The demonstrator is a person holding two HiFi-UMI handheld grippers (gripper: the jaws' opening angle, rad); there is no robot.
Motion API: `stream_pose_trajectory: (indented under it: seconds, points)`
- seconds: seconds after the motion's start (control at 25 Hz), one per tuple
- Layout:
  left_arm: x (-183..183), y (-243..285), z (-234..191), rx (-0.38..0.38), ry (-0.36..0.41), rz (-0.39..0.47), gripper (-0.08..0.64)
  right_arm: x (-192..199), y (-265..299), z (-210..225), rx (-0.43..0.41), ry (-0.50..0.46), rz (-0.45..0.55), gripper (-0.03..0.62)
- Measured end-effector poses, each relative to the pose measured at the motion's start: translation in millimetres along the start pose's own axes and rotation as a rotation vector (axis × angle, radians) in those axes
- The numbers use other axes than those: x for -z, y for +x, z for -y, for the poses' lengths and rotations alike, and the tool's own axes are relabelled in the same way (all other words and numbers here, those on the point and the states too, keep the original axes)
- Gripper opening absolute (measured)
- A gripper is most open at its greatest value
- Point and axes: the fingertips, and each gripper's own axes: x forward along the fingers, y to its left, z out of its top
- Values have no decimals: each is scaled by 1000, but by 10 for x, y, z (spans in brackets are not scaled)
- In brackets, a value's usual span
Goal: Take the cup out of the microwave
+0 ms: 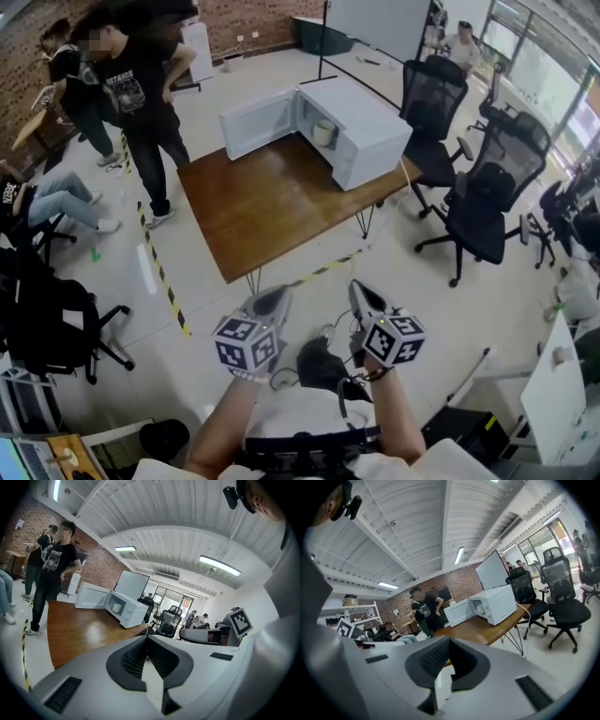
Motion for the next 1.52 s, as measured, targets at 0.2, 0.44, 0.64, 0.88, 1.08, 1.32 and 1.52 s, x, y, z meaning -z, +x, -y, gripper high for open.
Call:
stream_pose_trajectory:
  seconds: [0.2,0.44,0.64,0.88,1.08,1.32,1.52]
  points:
    - [-267,439,-355,-57,15,2,3,-255,611,196,-44,-9,-11,4]
    - [-638,1088,-606,-95,29,10,3,-753,1128,476,-146,-3,6,5]
    - [-861,1671,-676,-97,35,8,3,-1074,1427,875,-176,-4,34,6]
    - [-939,2201,-715,-108,30,1,3,-1207,1671,1223,-199,5,-1,6]
    - [-972,2376,-732,-123,19,0,3,-1273,1821,1387,-218,47,-17,6]
    - [-1007,2502,-872,-145,5,-3,3,-1283,2023,1397,-263,72,-43,8]
    - [-1115,2658,-1023,-144,13,-8,3,-1389,2206,1478,-244,46,-40,6]
